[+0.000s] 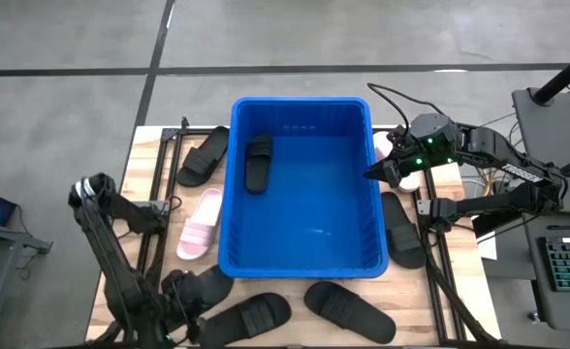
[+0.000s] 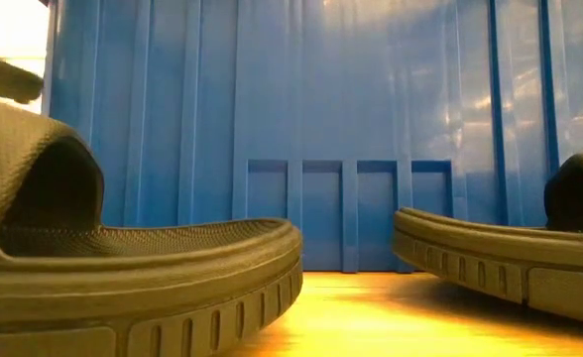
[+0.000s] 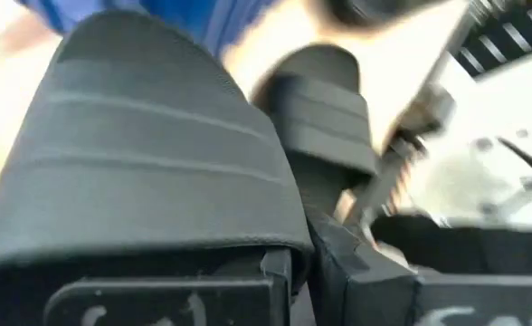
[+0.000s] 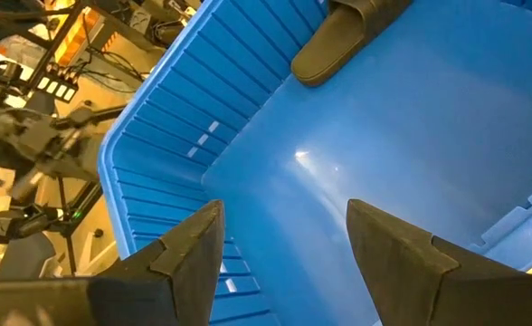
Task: Pick and place slides into bin
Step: Put the black slide into the blue bin
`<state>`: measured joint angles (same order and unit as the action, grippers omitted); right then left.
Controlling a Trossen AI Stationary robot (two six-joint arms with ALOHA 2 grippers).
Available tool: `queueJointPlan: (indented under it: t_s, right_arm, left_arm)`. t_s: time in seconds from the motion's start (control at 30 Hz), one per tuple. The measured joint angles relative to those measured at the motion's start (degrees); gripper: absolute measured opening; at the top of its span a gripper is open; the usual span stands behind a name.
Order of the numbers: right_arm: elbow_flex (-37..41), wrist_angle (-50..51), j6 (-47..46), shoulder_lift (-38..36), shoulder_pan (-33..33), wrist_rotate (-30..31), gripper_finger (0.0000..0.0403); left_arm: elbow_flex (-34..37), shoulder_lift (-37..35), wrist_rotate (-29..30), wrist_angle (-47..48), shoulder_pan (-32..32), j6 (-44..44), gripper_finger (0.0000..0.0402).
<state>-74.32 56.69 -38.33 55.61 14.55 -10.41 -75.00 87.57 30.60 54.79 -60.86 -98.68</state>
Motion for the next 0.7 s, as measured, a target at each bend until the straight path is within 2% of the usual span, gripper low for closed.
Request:
queueJointPlan:
  t_s: [0.3, 0.7]
  right_arm:
    - [0.0, 0.0, -0.01, 0.0, -0.01, 0.02, 0.0224]
    - [0.02, -0.02, -0.2, 0.0, -0.02, 0.16, 0.0224]
  left_arm:
    - [0.0, -7.23, -10.77, -5.81, -0.02, 10.2, 0.0]
    - [0.02, -8.63, -10.74, -17.19, 0.0, 18.38, 0.0]
